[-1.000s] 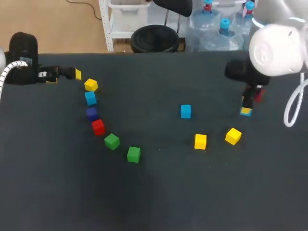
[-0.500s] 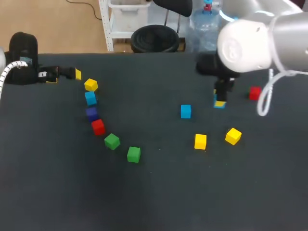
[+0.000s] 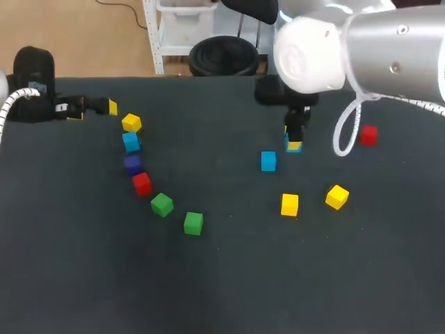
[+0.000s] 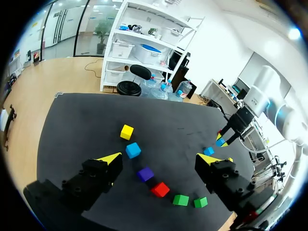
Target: Place the blue cubes, place green cubes on the blue cubes, place the yellow cubes on the green cubes, then place the red cubes on the yellow cubes, and place purple cube on the red cubes.
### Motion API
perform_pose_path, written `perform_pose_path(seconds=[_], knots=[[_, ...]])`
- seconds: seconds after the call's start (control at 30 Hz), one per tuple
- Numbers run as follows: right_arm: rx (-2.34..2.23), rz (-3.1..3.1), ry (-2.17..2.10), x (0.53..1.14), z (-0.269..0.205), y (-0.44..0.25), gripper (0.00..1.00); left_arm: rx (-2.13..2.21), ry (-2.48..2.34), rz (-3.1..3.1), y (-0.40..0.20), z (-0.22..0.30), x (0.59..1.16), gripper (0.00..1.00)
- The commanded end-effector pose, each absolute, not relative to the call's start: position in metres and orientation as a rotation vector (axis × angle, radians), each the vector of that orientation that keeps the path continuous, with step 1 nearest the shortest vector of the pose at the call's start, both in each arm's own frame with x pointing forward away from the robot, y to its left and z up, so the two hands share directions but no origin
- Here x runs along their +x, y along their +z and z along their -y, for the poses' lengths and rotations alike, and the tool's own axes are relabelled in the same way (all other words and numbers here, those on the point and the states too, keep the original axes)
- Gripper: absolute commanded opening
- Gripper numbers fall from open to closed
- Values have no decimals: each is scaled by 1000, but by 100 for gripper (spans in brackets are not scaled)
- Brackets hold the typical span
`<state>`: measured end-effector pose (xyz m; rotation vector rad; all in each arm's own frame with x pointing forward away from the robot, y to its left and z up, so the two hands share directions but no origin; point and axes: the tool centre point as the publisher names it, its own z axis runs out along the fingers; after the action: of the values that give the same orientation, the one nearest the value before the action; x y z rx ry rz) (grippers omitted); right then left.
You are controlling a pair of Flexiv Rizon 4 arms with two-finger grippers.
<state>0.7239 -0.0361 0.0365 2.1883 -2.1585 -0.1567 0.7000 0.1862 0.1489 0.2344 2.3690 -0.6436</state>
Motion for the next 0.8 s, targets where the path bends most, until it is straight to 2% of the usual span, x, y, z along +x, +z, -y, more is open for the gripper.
perform_pose_path(seconds=[0.03,0.37,0.8], knots=[[2171,2171,-163,717,41,35,0,233,-640,-2372,150,-186,700,100],[2105,2243,-223,686,40,32,0,233,-640,-2372,150,-186,700,100],[2096,2236,-192,684,33,15,0,233,-640,-2372,150,-186,700,100]])
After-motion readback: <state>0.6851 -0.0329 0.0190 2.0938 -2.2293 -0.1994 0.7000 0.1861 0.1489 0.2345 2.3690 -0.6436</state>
